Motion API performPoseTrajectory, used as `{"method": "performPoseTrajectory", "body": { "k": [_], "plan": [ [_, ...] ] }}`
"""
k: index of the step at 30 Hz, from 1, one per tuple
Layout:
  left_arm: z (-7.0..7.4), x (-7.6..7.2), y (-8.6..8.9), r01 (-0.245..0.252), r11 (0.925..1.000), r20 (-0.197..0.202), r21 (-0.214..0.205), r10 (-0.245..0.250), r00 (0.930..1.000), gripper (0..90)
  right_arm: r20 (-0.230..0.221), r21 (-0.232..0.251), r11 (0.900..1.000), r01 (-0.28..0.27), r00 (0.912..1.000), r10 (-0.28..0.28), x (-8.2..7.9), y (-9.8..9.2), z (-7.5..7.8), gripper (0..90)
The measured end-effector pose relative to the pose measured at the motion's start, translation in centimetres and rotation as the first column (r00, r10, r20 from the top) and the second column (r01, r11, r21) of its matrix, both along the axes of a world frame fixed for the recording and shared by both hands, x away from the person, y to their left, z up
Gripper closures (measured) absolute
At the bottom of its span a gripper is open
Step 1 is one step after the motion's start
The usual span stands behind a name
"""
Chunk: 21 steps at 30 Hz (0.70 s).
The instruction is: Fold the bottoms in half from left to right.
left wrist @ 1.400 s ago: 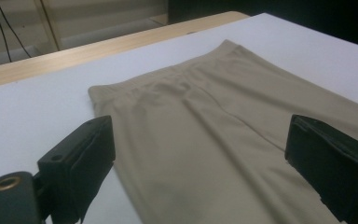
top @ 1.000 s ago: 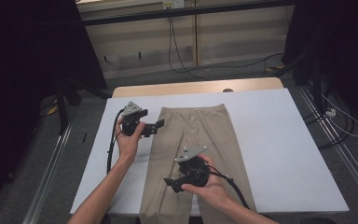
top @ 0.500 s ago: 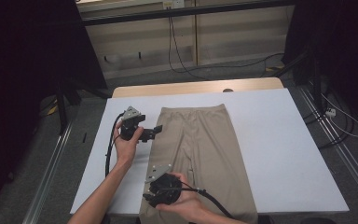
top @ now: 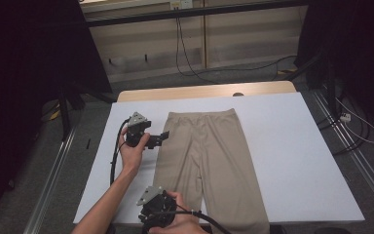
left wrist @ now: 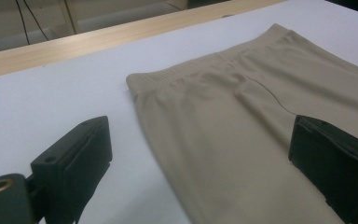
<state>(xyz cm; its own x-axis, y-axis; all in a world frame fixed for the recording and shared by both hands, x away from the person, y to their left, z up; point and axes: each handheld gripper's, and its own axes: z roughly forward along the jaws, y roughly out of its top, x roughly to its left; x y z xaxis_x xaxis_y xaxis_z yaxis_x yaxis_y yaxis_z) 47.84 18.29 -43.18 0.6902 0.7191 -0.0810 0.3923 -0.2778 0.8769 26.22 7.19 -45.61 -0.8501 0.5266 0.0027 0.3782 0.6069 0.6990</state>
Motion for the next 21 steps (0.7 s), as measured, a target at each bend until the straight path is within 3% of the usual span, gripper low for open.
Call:
{"method": "performPoseTrajectory", "body": {
  "k": [5,8,9,11,13,14,15,16,17,18,21],
  "plan": [
    [0.0,0.0,0.2,-0.012,0.9999,-0.009,0.007,0.012,0.9999,6.2,-0.001,0.0,1.0,0.008,1.0,-0.008,-0.1,-0.1,0.0,39.7],
    [0.0,0.1,0.4,-0.015,0.9999,-0.019,0.003,0.015,0.9997,6.2,-0.013,-0.006,0.9999,0.016,0.9998,-0.016,0.0,-0.5,0.3,58.0],
    [0.0,0.1,0.4,-0.017,0.9998,-0.022,0.001,0.017,0.9996,6.2,-0.013,-0.006,0.9999,0.016,0.9998,-0.016,0.0,-0.5,0.3,58.0],
    [-0.2,0.3,0.5,-0.024,0.9997,-0.031,0.009,0.024,0.9992,6.3,-0.009,0.011,0.9997,0.022,0.9997,-0.021,0.0,-1.1,0.2,66.3],
    [-0.4,0.4,0.6,-0.024,0.9997,-0.041,0.002,0.025,0.9988,6.4,-0.016,0.009,0.9996,0.026,0.9995,-0.026,-0.1,-1.2,0.2,69.8],
    [-0.5,0.6,0.6,-0.02,0.9998,-0.049,0.002,0.02,0.9986,6.7,-0.013,-0.004,0.9996,0.029,0.9995,-0.029,0.0,-1.2,0.4,77.6],
    [-0.6,0.6,0.6,-0.022,0.9997,-0.049,0.004,0.022,0.9985,6.7,-0.013,-0.004,0.9996,0.029,0.9995,-0.029,0.0,-1.2,0.4,77.6],
    [-0.6,0.7,0.5,-0.021,0.9998,-0.054,0.001,0.021,0.9983,6.8,-0.05,0.005,0.9991,0.042,0.9979,-0.041,0.4,-1.7,0.4,89.1],
    [-0.7,0.8,0.5,-0.015,0.9999,-0.056,-0.004,0.015,0.9983,6.8,-0.05,0.005,0.9991,0.042,0.9979,-0.041,0.4,-1.7,0.4,89.1],
    [-0.7,1.0,0.4,-0.026,0.9997,-0.051,-0.003,0.026,0.9983,7.1,-0.095,0.037,0.9984,0.042,0.9948,-0.038,0.8,-2.2,0.4,89.8],
    [-0.6,1.6,0.1,-0.066,0.9977,-0.081,-0.016,0.065,0.9946,8.2,-0.066,0.023,0.9988,0.043,0.997,-0.041,0.5,-2.0,0.5,90.0]
  ]
}}
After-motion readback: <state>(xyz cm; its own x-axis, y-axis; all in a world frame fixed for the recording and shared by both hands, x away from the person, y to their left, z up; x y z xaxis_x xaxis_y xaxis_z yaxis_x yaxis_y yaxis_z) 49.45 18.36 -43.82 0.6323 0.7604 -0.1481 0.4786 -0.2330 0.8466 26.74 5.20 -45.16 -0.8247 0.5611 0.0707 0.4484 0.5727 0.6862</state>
